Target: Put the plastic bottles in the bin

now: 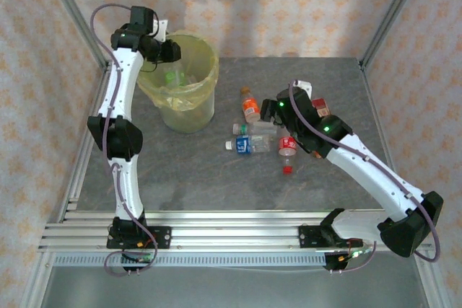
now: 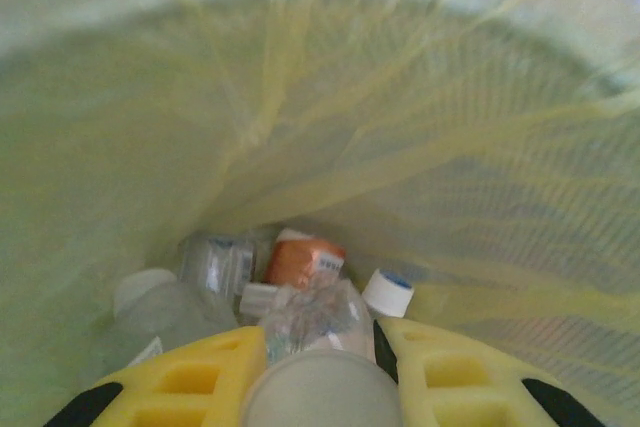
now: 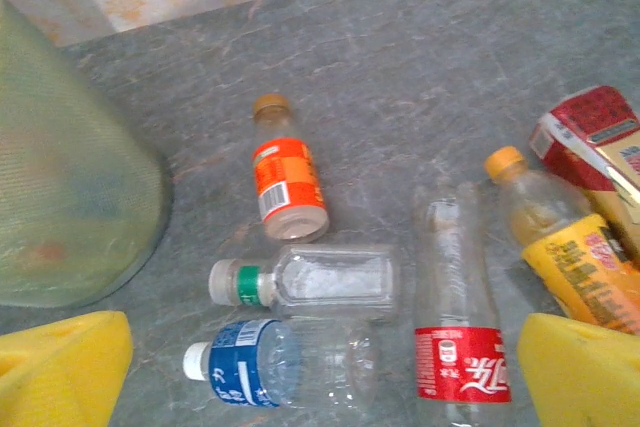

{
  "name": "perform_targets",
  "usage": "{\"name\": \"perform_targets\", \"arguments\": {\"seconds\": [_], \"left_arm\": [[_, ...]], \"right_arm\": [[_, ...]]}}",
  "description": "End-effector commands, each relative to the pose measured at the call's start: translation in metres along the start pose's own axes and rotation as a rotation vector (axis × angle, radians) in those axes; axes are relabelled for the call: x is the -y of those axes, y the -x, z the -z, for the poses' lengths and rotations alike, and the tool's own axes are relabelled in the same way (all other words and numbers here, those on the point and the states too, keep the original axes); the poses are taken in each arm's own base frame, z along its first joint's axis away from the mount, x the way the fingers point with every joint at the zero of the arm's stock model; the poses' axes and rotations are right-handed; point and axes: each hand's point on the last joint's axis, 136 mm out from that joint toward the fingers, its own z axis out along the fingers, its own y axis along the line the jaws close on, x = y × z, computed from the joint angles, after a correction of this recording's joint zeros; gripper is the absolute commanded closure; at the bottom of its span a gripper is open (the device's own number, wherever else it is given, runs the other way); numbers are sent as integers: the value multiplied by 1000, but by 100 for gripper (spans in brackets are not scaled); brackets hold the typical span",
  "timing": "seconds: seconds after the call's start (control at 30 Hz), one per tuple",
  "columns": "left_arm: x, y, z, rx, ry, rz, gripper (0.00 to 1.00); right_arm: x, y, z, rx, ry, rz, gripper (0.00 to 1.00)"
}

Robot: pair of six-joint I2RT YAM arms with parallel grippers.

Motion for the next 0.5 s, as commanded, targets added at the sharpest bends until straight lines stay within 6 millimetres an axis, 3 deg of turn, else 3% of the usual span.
{"name": "perform_targets", "arguments": {"seconds": [0.0,0.2,0.47], "left_arm": [[-16,3,8,7,82,-28,60],[-27,12,27,55,177,-23,31],[-13,29,82,185,197,-22,20]], "right_arm": [[16,12,11,42,-87,-23,1],[37,12,9,23,-198,-47,1],[80,-5,-4,-77,-299,-199,1]]}}
